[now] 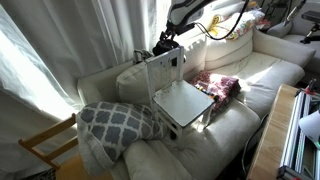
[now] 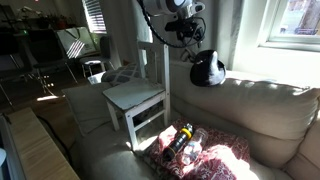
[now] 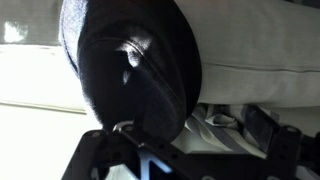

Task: Hang the black hat on the backrest of the white chair

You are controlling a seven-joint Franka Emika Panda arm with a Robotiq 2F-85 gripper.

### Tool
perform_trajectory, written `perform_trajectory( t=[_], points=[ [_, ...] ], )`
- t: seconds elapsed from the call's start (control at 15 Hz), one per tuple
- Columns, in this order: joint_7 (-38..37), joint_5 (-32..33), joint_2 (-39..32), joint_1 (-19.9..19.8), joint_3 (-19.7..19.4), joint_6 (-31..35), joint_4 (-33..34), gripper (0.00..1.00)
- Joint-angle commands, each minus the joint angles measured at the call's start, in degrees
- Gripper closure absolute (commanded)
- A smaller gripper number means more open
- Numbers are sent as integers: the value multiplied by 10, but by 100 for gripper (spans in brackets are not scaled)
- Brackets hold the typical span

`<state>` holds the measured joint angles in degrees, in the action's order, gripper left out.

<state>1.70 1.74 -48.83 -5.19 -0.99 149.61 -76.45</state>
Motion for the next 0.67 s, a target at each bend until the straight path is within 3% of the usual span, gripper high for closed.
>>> perform_trajectory(
  t=[0.0, 0.47, 0.53, 0.6],
  points=[
    [53, -10, -58, -21, 19, 1, 62, 0],
    [74, 0, -128, -23, 8, 41, 120, 0],
    [72, 0, -136, -24, 7, 48, 126, 6],
    [70, -1, -143, -24, 6, 54, 133, 25]
  ],
)
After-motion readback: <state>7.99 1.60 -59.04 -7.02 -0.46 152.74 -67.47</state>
